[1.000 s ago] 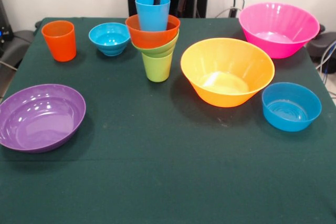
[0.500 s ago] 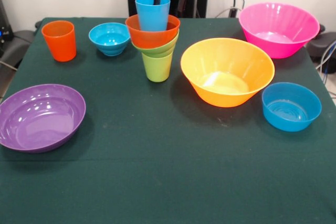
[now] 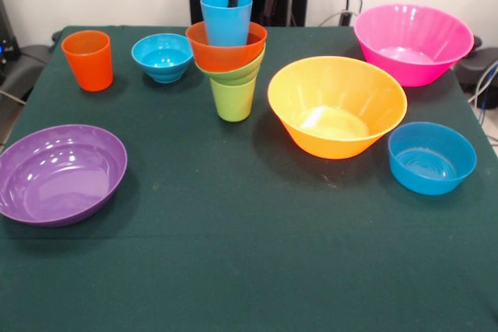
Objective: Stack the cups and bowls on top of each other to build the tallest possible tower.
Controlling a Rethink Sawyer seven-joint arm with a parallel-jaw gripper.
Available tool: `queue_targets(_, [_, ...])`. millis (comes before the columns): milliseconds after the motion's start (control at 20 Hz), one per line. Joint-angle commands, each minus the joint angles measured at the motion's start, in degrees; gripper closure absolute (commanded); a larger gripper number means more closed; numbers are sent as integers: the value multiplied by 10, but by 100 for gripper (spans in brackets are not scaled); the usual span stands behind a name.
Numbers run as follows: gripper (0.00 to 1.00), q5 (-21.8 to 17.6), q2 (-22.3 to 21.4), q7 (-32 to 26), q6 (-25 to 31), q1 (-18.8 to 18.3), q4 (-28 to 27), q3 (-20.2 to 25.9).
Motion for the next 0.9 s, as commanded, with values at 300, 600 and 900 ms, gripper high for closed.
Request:
queue_targets(300, [0,14,-6,82,22,29,-3,10])
queue_targets(600, [0,17,-12,81,35,36,-8,3])
queue_targets(900, [0,12,-16,81,49,52,-19,-11])
